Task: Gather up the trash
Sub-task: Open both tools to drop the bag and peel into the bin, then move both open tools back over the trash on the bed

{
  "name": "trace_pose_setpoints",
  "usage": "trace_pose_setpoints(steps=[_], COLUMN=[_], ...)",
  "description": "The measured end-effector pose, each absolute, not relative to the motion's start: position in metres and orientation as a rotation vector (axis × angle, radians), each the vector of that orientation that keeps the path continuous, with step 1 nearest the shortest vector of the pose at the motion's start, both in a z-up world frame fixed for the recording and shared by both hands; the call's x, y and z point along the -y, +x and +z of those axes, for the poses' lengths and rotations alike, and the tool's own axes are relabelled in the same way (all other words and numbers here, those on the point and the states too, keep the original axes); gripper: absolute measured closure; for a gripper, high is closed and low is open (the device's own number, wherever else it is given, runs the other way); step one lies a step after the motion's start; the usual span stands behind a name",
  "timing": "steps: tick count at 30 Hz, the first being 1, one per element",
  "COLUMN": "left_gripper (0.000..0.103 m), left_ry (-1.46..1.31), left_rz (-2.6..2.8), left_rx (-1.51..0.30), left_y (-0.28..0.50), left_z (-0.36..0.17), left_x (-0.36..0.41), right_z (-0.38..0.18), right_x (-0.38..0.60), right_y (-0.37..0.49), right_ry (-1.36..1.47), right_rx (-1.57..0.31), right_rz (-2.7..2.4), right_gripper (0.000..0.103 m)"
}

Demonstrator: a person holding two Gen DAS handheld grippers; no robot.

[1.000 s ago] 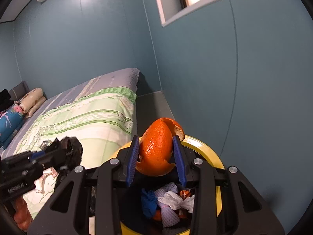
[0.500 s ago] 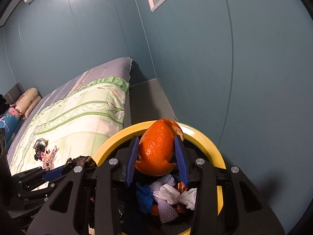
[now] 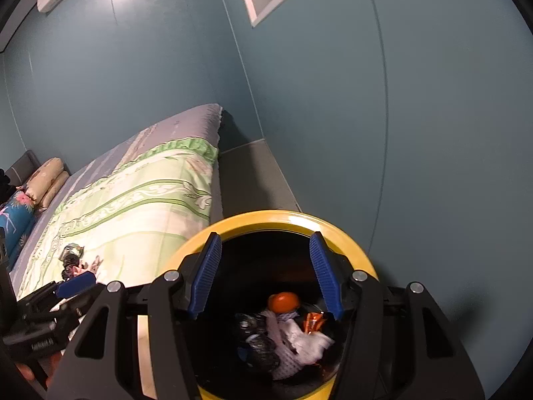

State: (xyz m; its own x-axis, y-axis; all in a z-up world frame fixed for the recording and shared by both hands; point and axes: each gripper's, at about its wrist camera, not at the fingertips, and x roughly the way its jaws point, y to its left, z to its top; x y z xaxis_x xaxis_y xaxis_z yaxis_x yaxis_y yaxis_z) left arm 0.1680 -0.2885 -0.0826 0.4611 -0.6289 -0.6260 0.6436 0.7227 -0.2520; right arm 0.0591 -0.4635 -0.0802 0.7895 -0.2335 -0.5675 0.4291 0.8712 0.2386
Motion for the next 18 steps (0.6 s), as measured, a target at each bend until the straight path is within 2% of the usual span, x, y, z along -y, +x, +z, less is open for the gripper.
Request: trace_pose_setpoints(steps=[12,18], left_gripper=[0.032,0.032], left_ry=[-0.02,-0.084], left_rz=[-0.581,-0.48], left_rx=[-0.684,-0.701], left_y=[0.185,0.192], left_z=[-0.065,-0.066], left_x=[0.179,0.111], right_z=[-0.055,-0.044], right_x=[0.393,0.338], right_y=[0.088,0.115], right_ry=[0.311,0.237], right_rx=[-0.544,-0.549], right_rz=[-0.177,-0.066], right_gripper=[0.05,0.05])
